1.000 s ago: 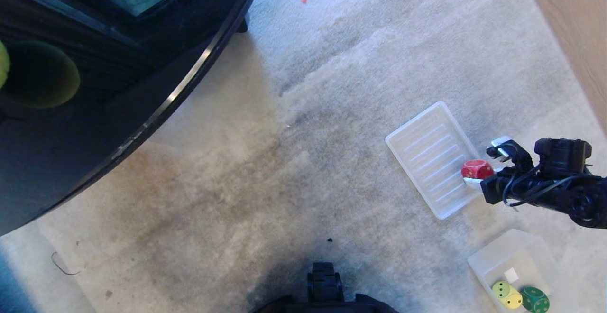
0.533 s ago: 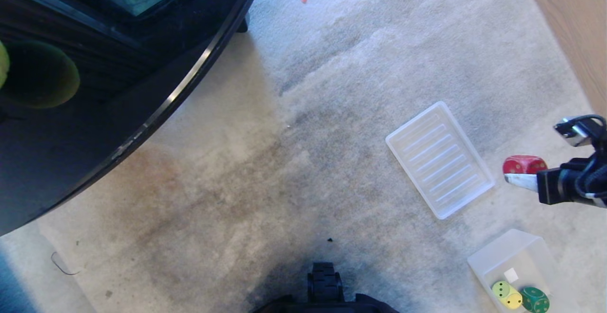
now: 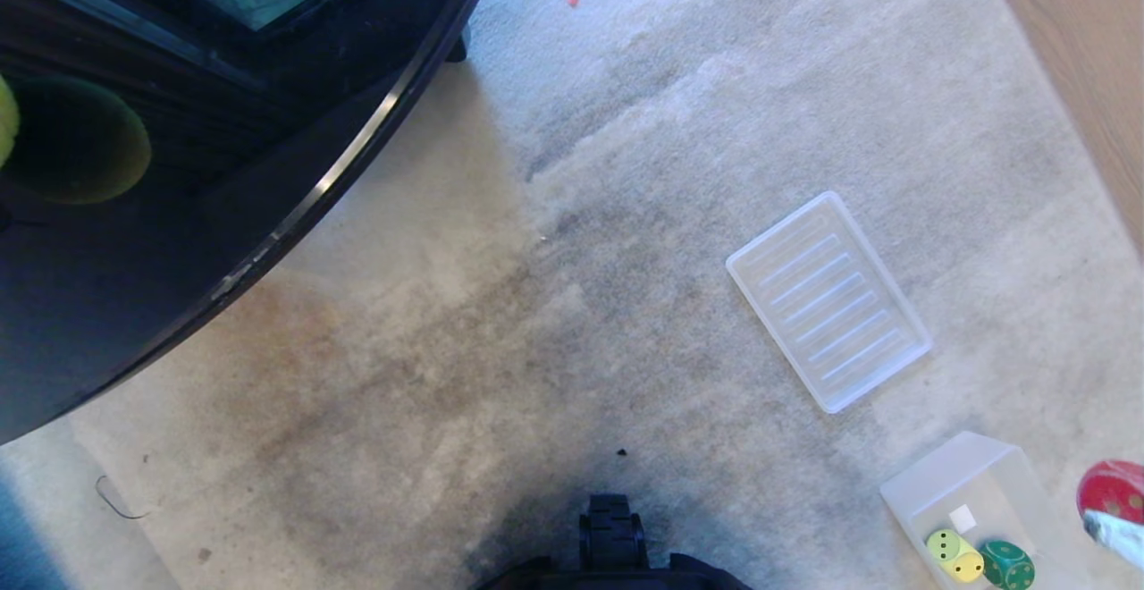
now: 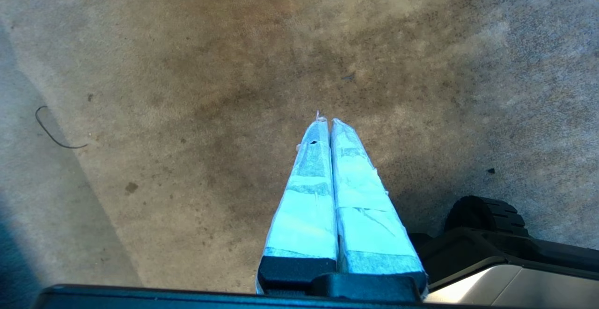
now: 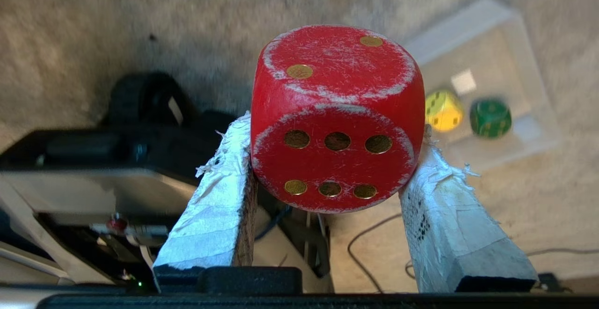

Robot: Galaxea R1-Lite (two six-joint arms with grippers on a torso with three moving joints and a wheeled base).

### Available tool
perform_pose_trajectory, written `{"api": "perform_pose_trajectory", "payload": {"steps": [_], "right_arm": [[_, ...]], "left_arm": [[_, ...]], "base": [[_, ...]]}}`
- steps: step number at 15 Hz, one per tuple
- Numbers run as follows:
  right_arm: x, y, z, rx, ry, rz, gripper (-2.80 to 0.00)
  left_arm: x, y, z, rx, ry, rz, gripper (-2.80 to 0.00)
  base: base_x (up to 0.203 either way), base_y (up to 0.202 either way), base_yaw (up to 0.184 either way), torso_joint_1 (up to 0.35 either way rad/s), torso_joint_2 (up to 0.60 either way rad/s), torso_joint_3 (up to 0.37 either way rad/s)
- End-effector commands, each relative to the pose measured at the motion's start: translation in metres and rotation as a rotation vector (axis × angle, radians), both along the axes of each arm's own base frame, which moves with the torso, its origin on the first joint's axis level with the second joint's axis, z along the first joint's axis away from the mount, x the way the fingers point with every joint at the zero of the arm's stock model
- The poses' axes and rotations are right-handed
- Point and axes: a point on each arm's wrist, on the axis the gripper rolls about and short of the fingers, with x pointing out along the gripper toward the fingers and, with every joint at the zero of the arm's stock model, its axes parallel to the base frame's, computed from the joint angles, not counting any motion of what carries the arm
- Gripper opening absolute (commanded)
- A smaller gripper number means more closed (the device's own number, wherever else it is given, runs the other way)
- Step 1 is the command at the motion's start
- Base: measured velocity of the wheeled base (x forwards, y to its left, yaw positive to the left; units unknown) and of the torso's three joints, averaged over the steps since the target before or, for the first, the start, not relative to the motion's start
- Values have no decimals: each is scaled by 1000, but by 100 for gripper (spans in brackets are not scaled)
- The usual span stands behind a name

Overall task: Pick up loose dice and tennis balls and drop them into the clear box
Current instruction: Put the toys in the box

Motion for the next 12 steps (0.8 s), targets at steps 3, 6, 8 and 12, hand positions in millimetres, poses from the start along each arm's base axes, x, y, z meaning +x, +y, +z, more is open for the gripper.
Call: {"api": "perform_pose_trajectory", "payload": {"steps": [3,6,8,12], "right_arm": [[-56,9,-47,-42,-132,-22,-280],[-59,5,-63,-86,-97,-59,-280],[-63,5,-71,-91,-132,-64,-280],[-69,4,-78,-37,-272,-57,-280]], "left_arm": [[0,0,0,-1,0,1,-280],[0,0,0,-1,0,3,-280],[0,0,0,-1,0,1,-280],[0,0,0,-3,0,3,-280]], "base": [[0,0,0,0,0,0],[0,0,0,0,0,0],[0,0,0,0,0,0],[0,0,0,0,0,0]]}}
